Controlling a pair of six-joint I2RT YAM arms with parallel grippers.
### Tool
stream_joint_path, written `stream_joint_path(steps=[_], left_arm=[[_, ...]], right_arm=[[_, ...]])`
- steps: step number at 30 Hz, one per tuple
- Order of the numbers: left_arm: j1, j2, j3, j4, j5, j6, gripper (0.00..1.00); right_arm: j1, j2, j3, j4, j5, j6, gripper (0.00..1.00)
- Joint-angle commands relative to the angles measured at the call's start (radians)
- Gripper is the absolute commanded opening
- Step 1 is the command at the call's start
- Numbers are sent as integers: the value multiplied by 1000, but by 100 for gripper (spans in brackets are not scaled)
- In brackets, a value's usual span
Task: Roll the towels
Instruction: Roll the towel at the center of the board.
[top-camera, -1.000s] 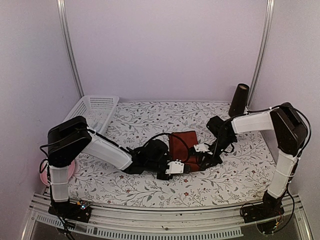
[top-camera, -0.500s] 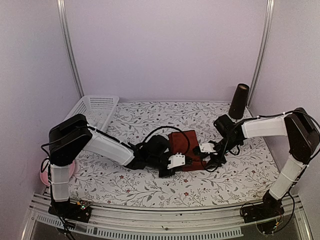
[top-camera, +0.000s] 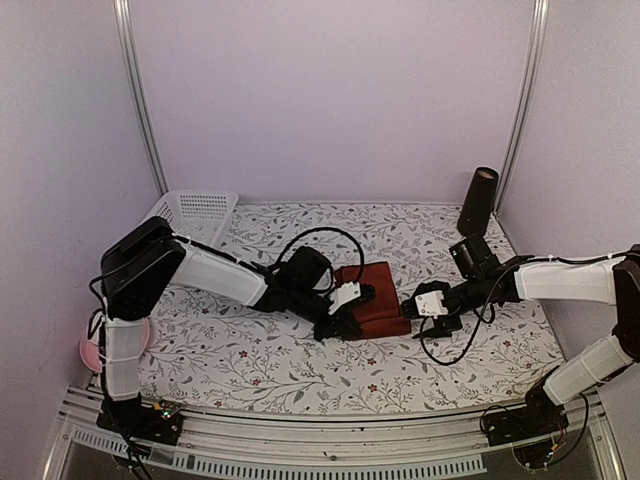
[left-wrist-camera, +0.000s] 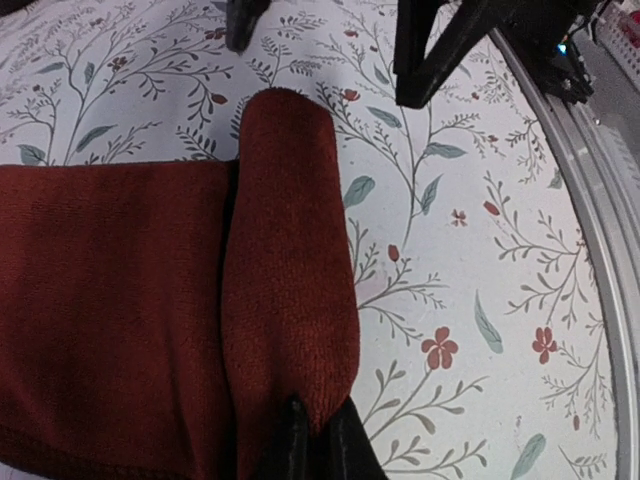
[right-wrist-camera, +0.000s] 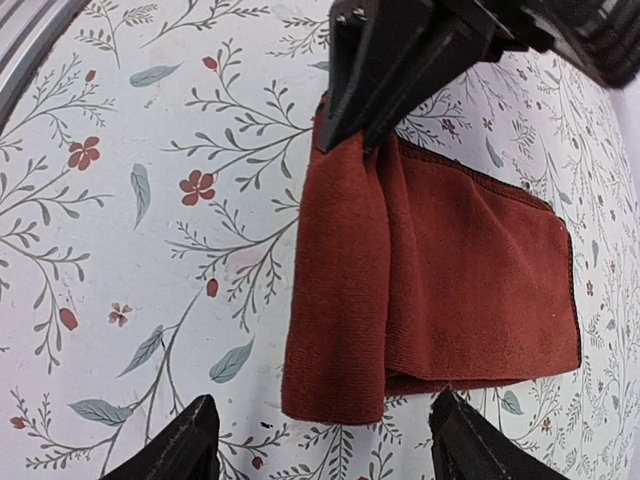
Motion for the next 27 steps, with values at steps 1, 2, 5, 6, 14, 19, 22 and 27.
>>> stream_joint_path(steps=[1,2,5,6,14,19,22,27], left_arm=[[48,54,59,-68,149,-95,0],[53,65,70,-78,164,-103,0],[72,91,88,-83,207,-136,0],[77,97,90,-81,216,-144,0],[115,138,105,-55,277,-218,0],[132,163,125,-57,311,-248,0],[136,171,132,-60,310,-258,0],[146,182,137,-51,322,-282,0]], right_arm=[[37,-15,-22,40,-39,-31,73],[46,-12,-25,41,-40,-31,73],[80,-3,-30,47,-30,-31,72],[86,1,-32,50,-29,-31,72],[98,78,-40,134,49,14,71],[100,100,-38,167,75,41,69],[102,112,-37,180,88,44,69],[107,147,-39,185,112,43,66]])
